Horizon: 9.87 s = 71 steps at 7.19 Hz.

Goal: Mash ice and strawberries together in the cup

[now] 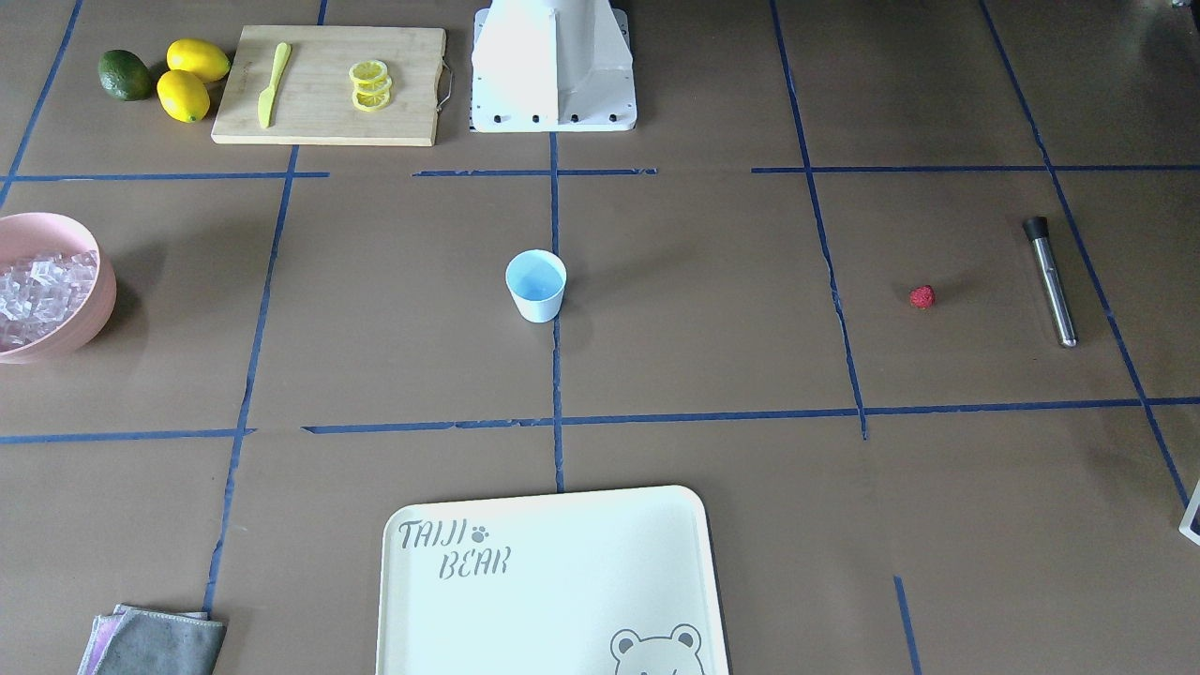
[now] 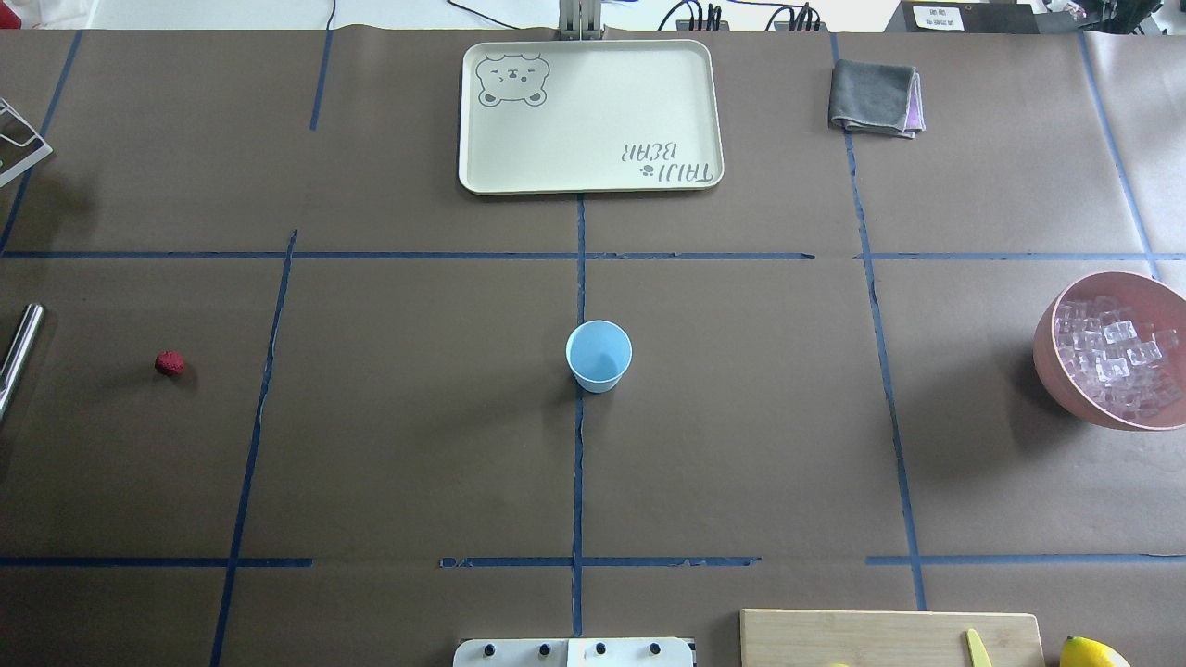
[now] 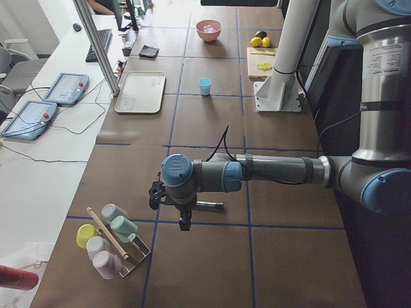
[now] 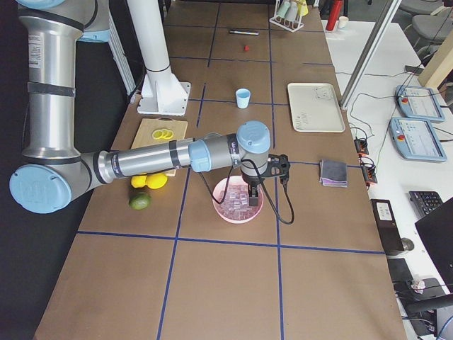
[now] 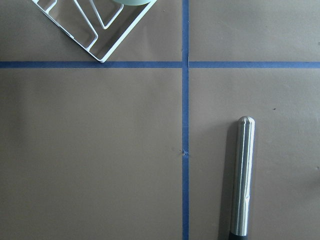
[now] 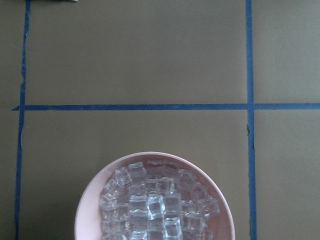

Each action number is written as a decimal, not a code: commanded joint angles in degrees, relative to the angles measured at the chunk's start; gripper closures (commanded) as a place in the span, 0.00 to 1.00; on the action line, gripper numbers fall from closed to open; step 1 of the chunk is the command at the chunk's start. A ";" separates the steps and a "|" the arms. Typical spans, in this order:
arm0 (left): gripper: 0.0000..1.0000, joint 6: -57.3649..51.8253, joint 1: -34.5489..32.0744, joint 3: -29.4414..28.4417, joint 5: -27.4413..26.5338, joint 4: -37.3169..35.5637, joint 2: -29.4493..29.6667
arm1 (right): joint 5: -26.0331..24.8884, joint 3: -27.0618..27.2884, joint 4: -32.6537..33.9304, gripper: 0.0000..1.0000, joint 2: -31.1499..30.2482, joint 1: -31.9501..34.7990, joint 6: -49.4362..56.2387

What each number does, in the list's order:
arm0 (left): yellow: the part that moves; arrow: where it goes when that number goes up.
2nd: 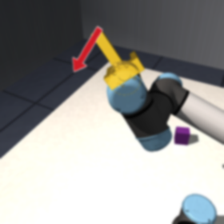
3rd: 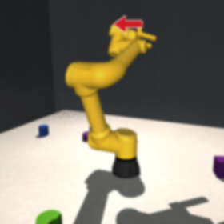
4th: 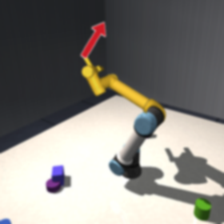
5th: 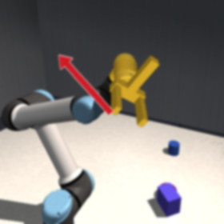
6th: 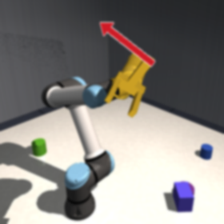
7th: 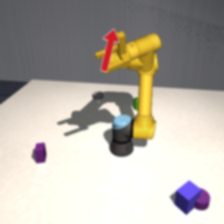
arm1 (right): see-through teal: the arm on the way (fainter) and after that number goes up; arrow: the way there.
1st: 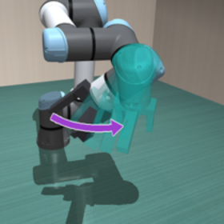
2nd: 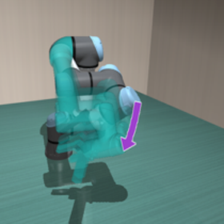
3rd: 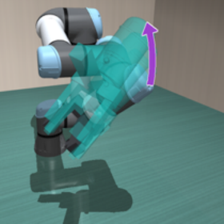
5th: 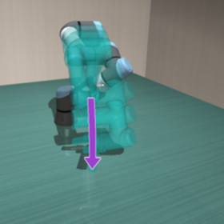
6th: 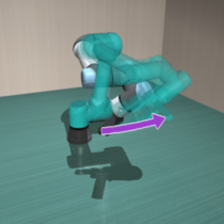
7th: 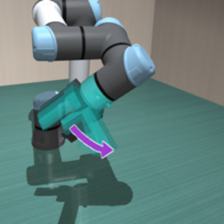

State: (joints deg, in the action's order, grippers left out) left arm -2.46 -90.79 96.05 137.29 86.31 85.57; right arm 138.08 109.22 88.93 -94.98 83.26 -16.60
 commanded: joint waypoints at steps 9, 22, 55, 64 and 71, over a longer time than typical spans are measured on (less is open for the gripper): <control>0.00 0.53 0.00 -0.34 0.09 0.00 0.30 | -8.61 0.20 -19.32 0.34 -8.55 -18.74 -18.91; 0.00 0.71 0.09 -0.51 0.09 0.00 0.47 | -9.58 -5.95 -19.41 0.36 -5.48 -22.79 -18.55; 0.00 4.84 0.17 0.72 0.26 0.00 3.29 | -28.56 -18.26 10.74 0.01 54.82 -53.03 -56.79; 0.00 5.98 0.26 1.16 0.35 0.09 3.64 | -20.33 17.00 5.37 0.01 4.89 -24.25 -21.71; 0.00 7.12 0.26 1.86 0.35 0.00 3.64 | -16.00 -4.36 -15.98 0.01 -4.77 -17.78 -11.08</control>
State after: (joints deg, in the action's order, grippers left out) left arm 4.65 -90.53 97.88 137.64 86.31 89.21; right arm 121.92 106.94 73.23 -99.99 65.55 -27.58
